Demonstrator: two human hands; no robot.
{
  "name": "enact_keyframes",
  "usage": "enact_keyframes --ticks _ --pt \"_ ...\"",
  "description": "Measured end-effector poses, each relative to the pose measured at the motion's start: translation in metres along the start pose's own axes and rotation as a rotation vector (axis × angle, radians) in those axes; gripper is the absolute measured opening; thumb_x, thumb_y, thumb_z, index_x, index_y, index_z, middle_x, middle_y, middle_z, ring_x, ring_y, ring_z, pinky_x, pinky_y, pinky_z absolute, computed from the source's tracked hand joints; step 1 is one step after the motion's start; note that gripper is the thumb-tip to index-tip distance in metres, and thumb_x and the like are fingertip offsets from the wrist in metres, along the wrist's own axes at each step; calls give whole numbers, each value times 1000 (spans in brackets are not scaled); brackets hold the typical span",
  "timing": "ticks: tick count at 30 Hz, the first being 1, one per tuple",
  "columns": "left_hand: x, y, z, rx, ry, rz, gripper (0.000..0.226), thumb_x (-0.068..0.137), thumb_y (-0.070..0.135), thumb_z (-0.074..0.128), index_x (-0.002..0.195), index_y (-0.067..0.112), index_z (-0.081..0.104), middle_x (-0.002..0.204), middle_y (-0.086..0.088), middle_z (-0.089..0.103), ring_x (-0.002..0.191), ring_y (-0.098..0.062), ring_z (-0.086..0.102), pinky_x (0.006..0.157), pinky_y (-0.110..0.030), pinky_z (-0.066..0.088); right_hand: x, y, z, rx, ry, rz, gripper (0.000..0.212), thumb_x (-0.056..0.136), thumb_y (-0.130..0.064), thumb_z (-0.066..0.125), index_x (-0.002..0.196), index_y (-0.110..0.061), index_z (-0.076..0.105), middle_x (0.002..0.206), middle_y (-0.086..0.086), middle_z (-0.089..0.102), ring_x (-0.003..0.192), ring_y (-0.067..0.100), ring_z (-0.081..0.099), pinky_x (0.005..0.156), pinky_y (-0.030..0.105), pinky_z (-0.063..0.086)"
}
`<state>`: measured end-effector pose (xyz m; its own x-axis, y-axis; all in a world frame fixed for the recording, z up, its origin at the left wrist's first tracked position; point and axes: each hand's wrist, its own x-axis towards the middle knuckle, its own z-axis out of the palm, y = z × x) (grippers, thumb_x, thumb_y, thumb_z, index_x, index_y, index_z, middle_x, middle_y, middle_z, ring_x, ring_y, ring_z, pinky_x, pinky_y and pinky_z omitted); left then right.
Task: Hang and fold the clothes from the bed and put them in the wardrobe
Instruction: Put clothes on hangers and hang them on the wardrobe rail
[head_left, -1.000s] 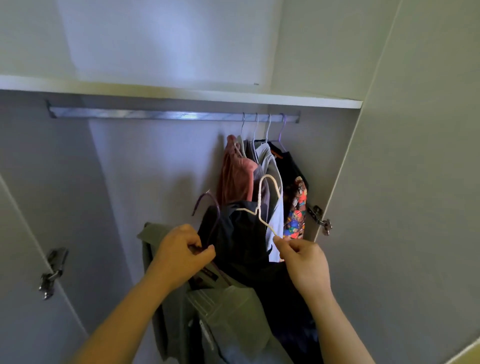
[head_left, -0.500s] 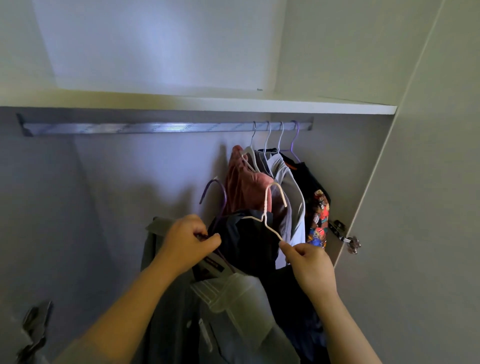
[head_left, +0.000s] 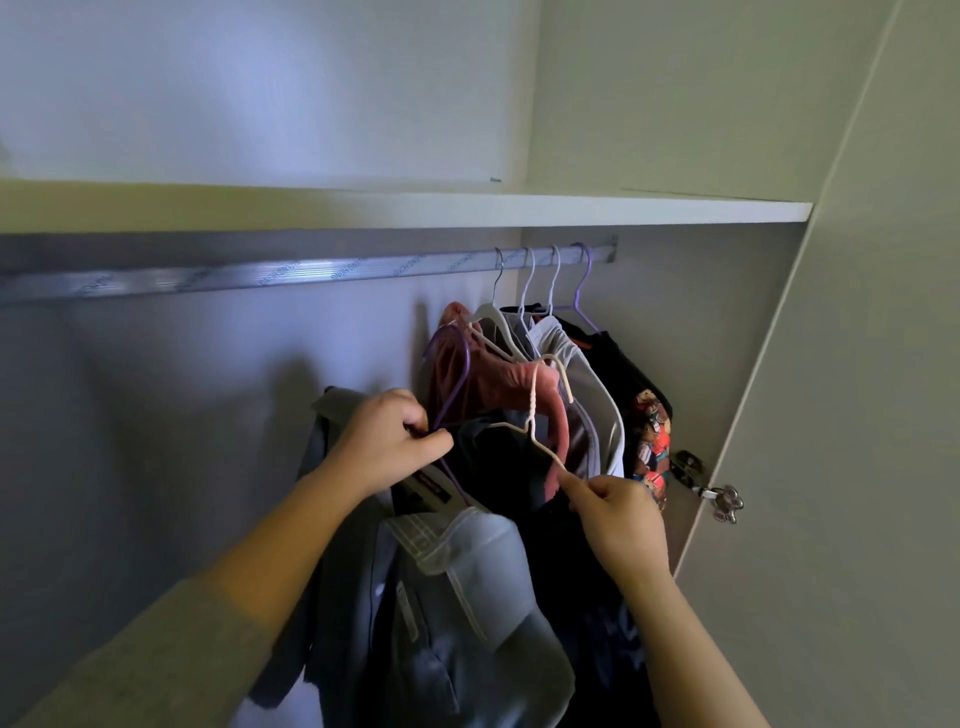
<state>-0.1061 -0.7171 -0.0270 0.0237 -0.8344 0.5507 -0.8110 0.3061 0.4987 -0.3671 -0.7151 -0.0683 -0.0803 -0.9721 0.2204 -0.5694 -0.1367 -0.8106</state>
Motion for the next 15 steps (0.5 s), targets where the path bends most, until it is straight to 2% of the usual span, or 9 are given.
enact_keyframes --ticks 4,6,9,15 --pt "26 -12 5 1 10 3 38 56 45 58 39 22 32 54 7 37 48 -7 41 52 -22 28 22 3 13 1 1 3 56 90 -43 65 52 -6 49 39 -2 35 38 12 31 46 27 24" --pt "36 -20 7 0 14 9 40 55 49 54 38 20 31 54 6 35 48 -8 40 51 -24 28 32 7 21 -9 -15 2 55 90 -44 64 55 -3 52 40 -1 38 39 12 34 46 28 26" --pt "59 -23 9 -5 34 14 43 54 51 52 41 18 27 55 4 31 48 -10 34 51 -27 27 51 11 27 -12 -13 4 53 89 -45 65 51 -10 52 40 0 43 37 10 37 45 27 28" --pt "111 -25 9 1 57 0 43 56 47 53 45 17 23 55 3 25 49 -11 26 52 -30 22 93 11 39 -10 -42 -32 49 89 -47 64 62 -6 67 55 8 62 57 24 59 55 35 43"
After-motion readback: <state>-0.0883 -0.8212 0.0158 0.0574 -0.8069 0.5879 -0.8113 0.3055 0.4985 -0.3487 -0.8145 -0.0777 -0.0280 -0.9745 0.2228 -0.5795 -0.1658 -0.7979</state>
